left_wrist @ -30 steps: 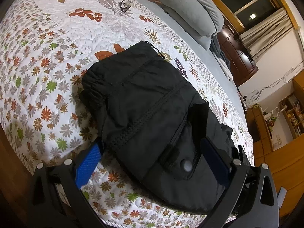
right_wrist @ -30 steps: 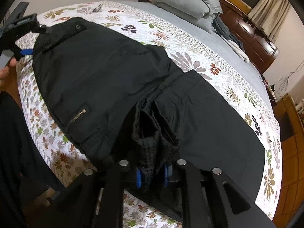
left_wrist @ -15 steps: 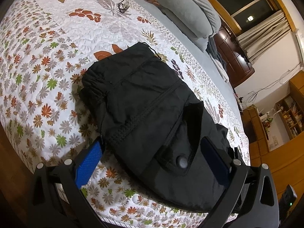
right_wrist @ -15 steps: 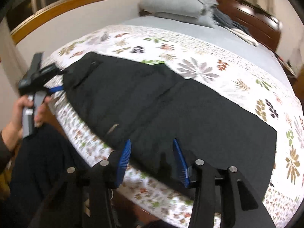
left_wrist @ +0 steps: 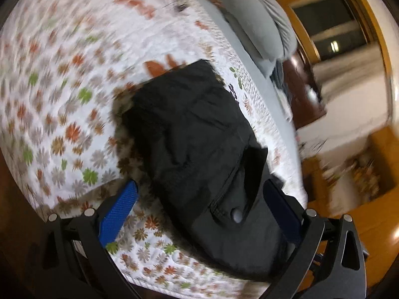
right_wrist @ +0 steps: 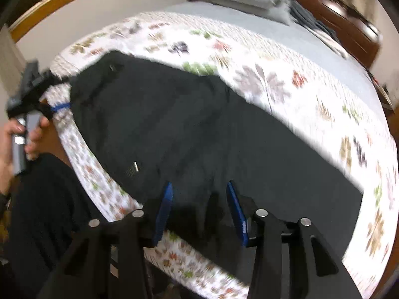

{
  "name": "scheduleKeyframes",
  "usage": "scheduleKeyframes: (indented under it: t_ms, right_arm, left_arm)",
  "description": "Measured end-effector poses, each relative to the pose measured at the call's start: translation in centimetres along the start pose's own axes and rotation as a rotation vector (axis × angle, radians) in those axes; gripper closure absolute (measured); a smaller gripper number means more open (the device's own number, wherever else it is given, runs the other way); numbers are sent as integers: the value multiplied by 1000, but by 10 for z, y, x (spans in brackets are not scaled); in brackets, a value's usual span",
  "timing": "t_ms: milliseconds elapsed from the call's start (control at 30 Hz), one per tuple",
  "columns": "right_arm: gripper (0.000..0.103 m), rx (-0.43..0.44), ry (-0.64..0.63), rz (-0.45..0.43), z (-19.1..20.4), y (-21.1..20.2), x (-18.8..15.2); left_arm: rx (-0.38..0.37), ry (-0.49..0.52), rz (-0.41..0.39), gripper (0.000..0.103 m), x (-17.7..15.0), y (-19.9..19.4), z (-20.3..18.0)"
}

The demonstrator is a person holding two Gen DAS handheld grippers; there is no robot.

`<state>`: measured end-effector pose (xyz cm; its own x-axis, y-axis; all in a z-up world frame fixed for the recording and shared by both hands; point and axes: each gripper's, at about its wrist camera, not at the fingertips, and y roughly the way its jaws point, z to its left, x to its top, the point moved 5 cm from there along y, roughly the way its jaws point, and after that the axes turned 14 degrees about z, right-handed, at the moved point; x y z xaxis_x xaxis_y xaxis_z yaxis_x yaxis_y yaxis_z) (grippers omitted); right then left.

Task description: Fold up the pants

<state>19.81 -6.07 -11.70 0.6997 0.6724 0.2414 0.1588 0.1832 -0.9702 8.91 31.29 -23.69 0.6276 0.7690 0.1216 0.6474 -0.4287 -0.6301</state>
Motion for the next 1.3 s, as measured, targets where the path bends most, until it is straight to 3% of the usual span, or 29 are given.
scheduleKeyframes:
  t_ms: [33,67,200,300,533,667,867,967,1067,1300]
  right_arm:
    - [30,75,-30,9,1,-9,25]
    - [24,147,-61,29,4,-13,46]
    - [15,338,-206,127,38,-5,126]
    - [14,429,-290,226,67,21,172]
    - [13,516,-351,347,110,75,238]
    - [13,532,-379,377,124,97,268]
    - [13,526,-404,409,139,126,299]
    - [13,542,-425,438,148,137,308]
    - [13,561,-455,462,159,146,315]
    - [12,595,-509,537,180,169,328]
  left_arm:
    - [-60,-57,12,3,2,-1,8]
    - [-101,-91,18,3,4,-2,13]
    - [-218,-153,17,3,12,-5,20]
    - [-218,-152,15,3,14,-2,20]
    - [-198,-173,-12,3,12,4,20]
    - [-100,-114,-23,3,8,8,7]
    - [-114,-91,1,3,11,19,-3]
    - [-187,-147,-9,4,12,16,6]
    - [-197,-162,-22,6,12,12,9]
    - [-172,-196,-34,31,11,5,24]
